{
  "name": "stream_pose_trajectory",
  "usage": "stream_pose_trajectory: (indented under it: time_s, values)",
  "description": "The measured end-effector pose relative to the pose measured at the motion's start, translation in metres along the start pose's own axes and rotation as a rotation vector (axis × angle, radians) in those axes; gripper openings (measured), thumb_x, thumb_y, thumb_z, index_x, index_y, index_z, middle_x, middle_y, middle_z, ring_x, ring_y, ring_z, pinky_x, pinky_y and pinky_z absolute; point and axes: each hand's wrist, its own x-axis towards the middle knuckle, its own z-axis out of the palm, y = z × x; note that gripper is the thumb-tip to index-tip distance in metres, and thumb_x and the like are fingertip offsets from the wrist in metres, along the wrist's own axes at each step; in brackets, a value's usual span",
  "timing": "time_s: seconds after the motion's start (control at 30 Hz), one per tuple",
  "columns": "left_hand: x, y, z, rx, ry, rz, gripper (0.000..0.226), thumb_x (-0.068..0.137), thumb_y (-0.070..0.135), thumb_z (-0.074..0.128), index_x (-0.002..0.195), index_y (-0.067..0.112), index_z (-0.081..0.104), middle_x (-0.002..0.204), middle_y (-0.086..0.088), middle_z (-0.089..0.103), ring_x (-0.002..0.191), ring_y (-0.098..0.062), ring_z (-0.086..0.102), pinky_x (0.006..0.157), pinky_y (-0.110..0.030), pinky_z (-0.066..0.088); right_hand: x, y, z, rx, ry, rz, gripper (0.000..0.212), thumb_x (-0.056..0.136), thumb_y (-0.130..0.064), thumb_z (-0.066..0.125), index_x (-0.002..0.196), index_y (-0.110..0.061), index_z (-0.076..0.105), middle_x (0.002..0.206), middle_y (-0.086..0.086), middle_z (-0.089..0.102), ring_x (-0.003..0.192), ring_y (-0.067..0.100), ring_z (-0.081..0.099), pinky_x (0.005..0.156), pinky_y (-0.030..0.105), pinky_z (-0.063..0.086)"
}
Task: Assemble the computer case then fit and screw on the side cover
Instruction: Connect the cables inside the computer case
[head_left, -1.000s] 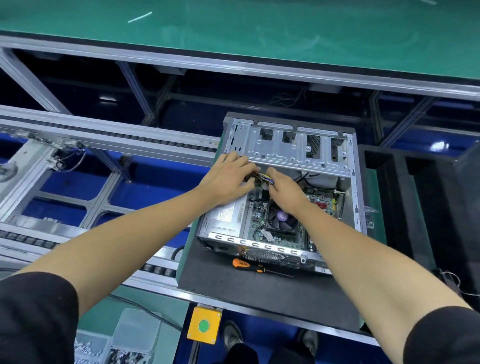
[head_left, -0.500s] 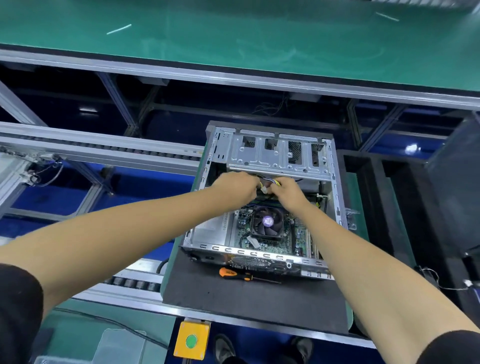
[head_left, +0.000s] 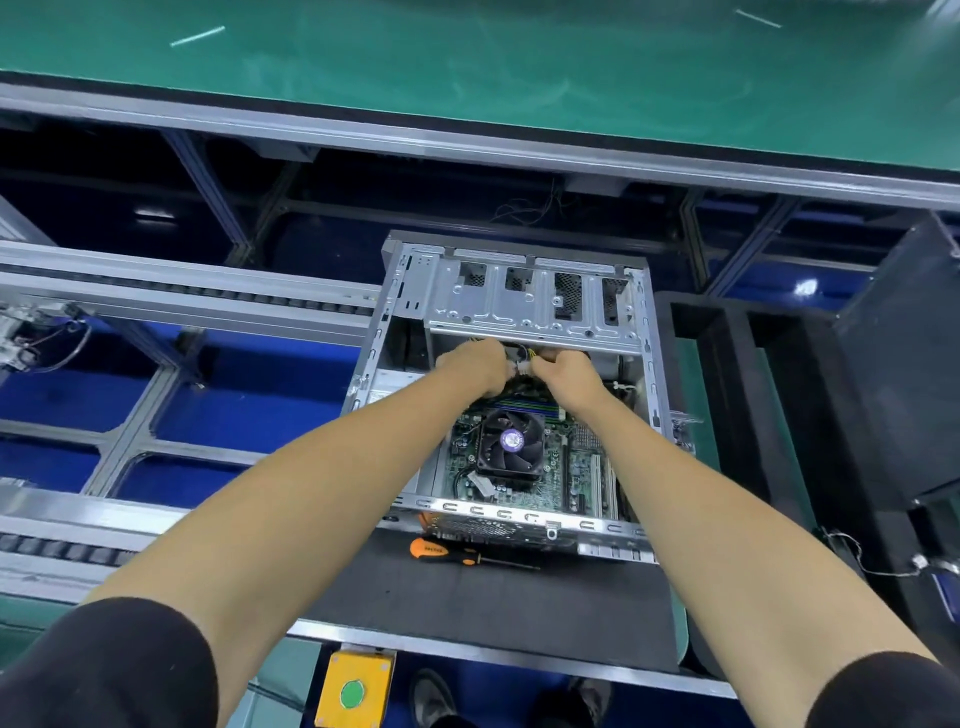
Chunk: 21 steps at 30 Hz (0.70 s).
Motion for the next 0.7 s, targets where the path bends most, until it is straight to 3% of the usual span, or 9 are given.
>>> stream_pose_trajectory:
  time_s: [0.1,0.17,0.2,0.27,0.4,0.57,0.63,0.7]
  values:
    - [0.003,-0.005,0.0,0.063,0.005,-0.024,0.034,0.104,0.038,0.052,0.117,0.008,0.06,0.124,-0.013,0.062,0.115,-0.034,0.058,0.099,-0.044,0.048,-0.001,0.002,0.001,-0.002,0.067,0.026,0.016,0.096,-0.022,0.063,0.084,-0.014,0.068,0.054,0.001,0.045,0.052,0.017,0.037,0.051,0.031,0.027]
    - [0.007,-0.007,-0.001,0.135,-0.008,-0.002,0.036,0.105,0.039,0.049,0.12,0.008,0.058,0.133,-0.014,0.059,0.124,-0.036,0.053,0.106,-0.046,0.042,0.001,0.007,0.0,-0.068,0.094,0.076,0.035,0.096,-0.025,0.062,0.065,-0.01,0.057,0.056,0.003,0.044,0.055,0.02,0.04,0.054,0.031,0.029]
    - [0.008,-0.007,-0.001,0.171,-0.008,0.027,0.04,0.105,0.042,0.047,0.127,0.01,0.058,0.135,-0.012,0.057,0.126,-0.035,0.052,0.106,-0.045,0.04,0.001,0.008,0.001,-0.124,0.102,0.091,0.043,0.097,-0.026,0.06,0.059,-0.01,0.049,0.057,0.004,0.044,0.059,0.023,0.042,0.061,0.032,0.03]
    - [0.009,-0.006,0.001,0.18,-0.022,0.125,0.043,0.105,0.046,0.045,0.135,0.016,0.056,0.135,-0.009,0.057,0.124,-0.032,0.051,0.1,-0.042,0.036,-0.001,0.009,0.001,-0.246,0.126,0.101,0.044,0.098,-0.03,0.056,0.06,-0.009,0.049,0.064,0.008,0.051,0.07,0.027,0.047,0.08,0.035,0.029]
    - [0.015,-0.004,0.006,0.14,-0.051,0.303,0.032,0.104,0.051,0.042,0.104,0.019,0.046,0.12,-0.007,0.06,0.113,-0.027,0.054,0.095,-0.042,0.033,-0.001,0.01,0.003,-0.286,0.154,0.099,0.041,0.098,-0.034,0.054,0.066,-0.009,0.056,0.068,0.008,0.058,0.079,0.031,0.055,0.091,0.039,0.029]
    - [0.028,0.0,-0.002,0.127,-0.122,0.372,0.039,0.102,0.051,0.048,0.094,0.014,0.051,0.097,-0.008,0.06,0.089,-0.024,0.054,0.072,-0.035,0.036,-0.005,0.012,0.007,-0.369,0.235,0.08,0.043,0.102,-0.025,0.045,0.06,-0.013,0.046,0.065,0.006,0.052,0.08,0.034,0.054,0.095,0.042,0.034]
    - [0.03,-0.003,-0.002,0.09,-0.114,0.337,0.041,0.103,0.05,0.046,0.102,0.011,0.056,0.099,-0.006,0.058,0.092,-0.023,0.052,0.076,-0.034,0.036,-0.009,0.016,0.009,-0.486,0.263,0.059,0.034,0.101,-0.018,0.045,0.068,-0.011,0.05,0.075,0.007,0.059,0.087,0.034,0.058,0.096,0.043,0.038]
    - [0.031,-0.006,-0.001,0.085,-0.091,0.255,0.04,0.109,0.037,0.04,0.124,0.005,0.058,0.12,-0.013,0.061,0.109,-0.029,0.056,0.088,-0.035,0.039,-0.013,0.021,0.01,-0.597,0.251,0.057,0.012,0.098,-0.012,0.049,0.091,-0.009,0.06,0.102,0.013,0.067,0.1,0.033,0.057,0.098,0.043,0.039]
